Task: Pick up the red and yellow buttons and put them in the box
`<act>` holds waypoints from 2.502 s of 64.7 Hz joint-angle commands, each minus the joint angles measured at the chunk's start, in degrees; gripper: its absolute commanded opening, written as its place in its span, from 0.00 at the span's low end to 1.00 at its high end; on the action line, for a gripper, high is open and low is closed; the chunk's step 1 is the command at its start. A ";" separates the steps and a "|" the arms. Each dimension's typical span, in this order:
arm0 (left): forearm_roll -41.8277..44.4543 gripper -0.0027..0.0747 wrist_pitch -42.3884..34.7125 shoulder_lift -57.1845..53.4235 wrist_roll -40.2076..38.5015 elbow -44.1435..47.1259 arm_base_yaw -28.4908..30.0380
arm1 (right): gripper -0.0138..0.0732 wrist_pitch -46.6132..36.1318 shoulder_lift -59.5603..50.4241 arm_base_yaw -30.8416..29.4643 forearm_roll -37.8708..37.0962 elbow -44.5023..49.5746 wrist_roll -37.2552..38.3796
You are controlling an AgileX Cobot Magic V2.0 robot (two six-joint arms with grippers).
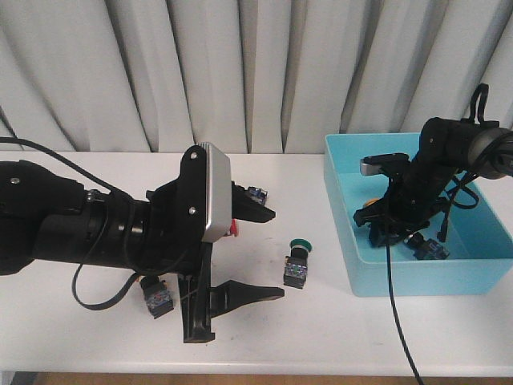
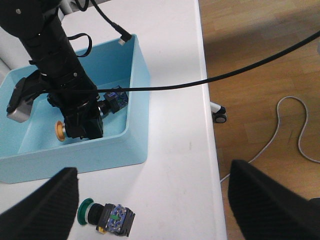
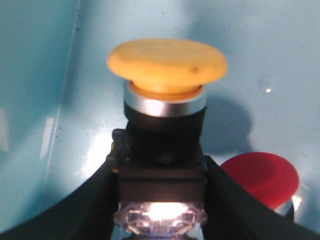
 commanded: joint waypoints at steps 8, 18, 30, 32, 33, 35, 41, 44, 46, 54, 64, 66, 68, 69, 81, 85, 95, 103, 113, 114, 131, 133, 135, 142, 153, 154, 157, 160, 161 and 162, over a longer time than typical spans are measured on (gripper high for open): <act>-3.37 0.79 0.75 -1.53 -0.50 -1.32 -0.25 | 0.58 -0.41 -3.51 -0.09 0.10 -2.01 -0.04; -3.38 0.79 1.19 -1.53 -0.54 -1.32 -0.25 | 0.66 1.12 -3.69 -0.09 0.28 -3.40 -0.04; -3.32 0.79 -0.71 -1.53 -4.48 -1.32 -0.25 | 0.69 4.81 -7.06 -0.09 1.94 -4.32 -0.04; -3.26 0.79 -1.49 -1.53 -5.67 -1.32 -0.25 | 0.68 5.32 -8.42 -0.09 2.32 -4.25 0.01; -3.11 0.79 -2.10 -1.53 -6.57 -1.32 -0.25 | 0.68 5.59 -9.01 -0.09 2.60 -4.25 0.01; -2.65 0.79 -2.86 -1.53 -7.77 -1.32 -0.25 | 0.68 6.10 -10.31 -0.09 2.93 -4.25 0.01; -0.57 0.79 -5.16 -1.53 -11.45 -1.32 -0.25 | 0.64 7.60 -15.64 0.42 3.27 -4.25 0.24; 0.50 0.79 -6.15 -1.53 -13.02 -1.32 -0.25 | 0.63 8.01 -18.05 0.81 3.20 -4.25 0.64; 1.38 0.79 -6.72 -1.53 -13.77 -1.32 -0.25 | 0.62 8.15 -20.07 1.36 3.03 -4.25 0.74; 2.27 0.79 -8.22 -1.53 -14.09 -1.32 -0.25 | 0.59 8.92 -26.76 3.88 1.40 -3.73 2.45; 2.27 0.79 -8.69 -1.53 -15.57 -1.32 -0.25 | 0.59 3.02 -37.36 6.29 0.37 6.34 4.69; 2.27 0.79 -8.69 -1.53 -16.44 -1.32 -0.25 | 0.59 0.82 -40.04 6.29 0.62 9.85 4.95; 2.27 0.79 -8.69 -1.53 -17.47 -1.32 -0.25 | 0.59 -0.81 -42.24 6.29 0.62 12.72 5.14; 2.27 0.79 -8.69 -1.53 -17.95 -1.32 -0.25 | 0.59 -1.90 -43.88 6.29 0.55 14.88 5.17; 2.27 0.79 -8.48 -1.53 -24.73 -1.32 -0.25 | 0.59 -9.72 -58.97 6.17 0.14 32.85 5.60; 2.27 0.79 -8.48 -1.53 -24.68 -1.32 -0.25 | 0.59 -11.19 -64.37 6.17 0.14 37.78 5.64; 2.27 0.79 -8.48 -1.53 -24.68 -1.32 -0.25 | 0.59 -11.84 -75.49 6.17 0.14 47.74 5.76; 2.27 0.79 -8.24 -1.53 -24.68 -1.32 -0.25 | 0.59 -11.84 -82.35 6.17 0.24 52.82 5.76; 2.27 0.74 -8.30 -1.53 -24.68 -1.32 -0.25 | 0.57 -12.58 -87.57 6.17 0.18 56.49 5.74; 2.27 0.73 -8.30 -1.53 -24.68 -1.32 -0.25 | 0.56 -12.58 -87.82 6.17 0.18 56.68 5.74; 2.27 0.32 -8.24 -1.53 -24.68 -1.32 -0.25 | 0.29 -11.95 -88.80 6.17 0.77 57.25 5.74; 2.27 0.25 -8.24 -1.53 -24.68 -1.32 -0.25 | 0.25 -11.95 -88.80 6.17 0.77 57.25 5.74; 2.27 0.19 -8.24 -1.53 -24.68 -1.32 -0.25 | 0.22 -11.95 -88.80 6.17 0.77 57.25 5.74; 2.27 0.02 -8.24 -1.53 -24.68 -1.32 -0.25 | 0.15 -11.95 -88.80 6.17 0.81 57.25 5.74; 2.27 0.02 -8.24 -1.53 -24.63 -1.32 -0.25 | 0.15 -11.09 -88.80 6.17 0.89 57.25 5.86; 2.27 0.02 -8.24 -1.53 -24.63 -1.32 -0.25 | 0.15 -11.09 -88.80 6.17 0.89 57.25 5.86; 2.27 0.02 -8.24 -1.53 -24.63 -1.32 -0.25 | 0.15 -11.09 -88.80 6.17 0.89 57.25 5.86; 2.27 0.02 -8.24 -1.53 -24.63 -1.32 -0.25 | 0.15 -11.09 -88.80 6.17 0.89 57.25 5.86; 2.27 0.02 -8.24 -1.53 -24.63 -1.32 -0.25 | 0.15 -11.09 -88.80 6.17 0.89 57.25 5.86; 2.27 0.03 -8.24 -1.53 -24.63 -1.32 -0.25 | 0.15 -11.09 -88.80 6.17 0.89 57.25 5.86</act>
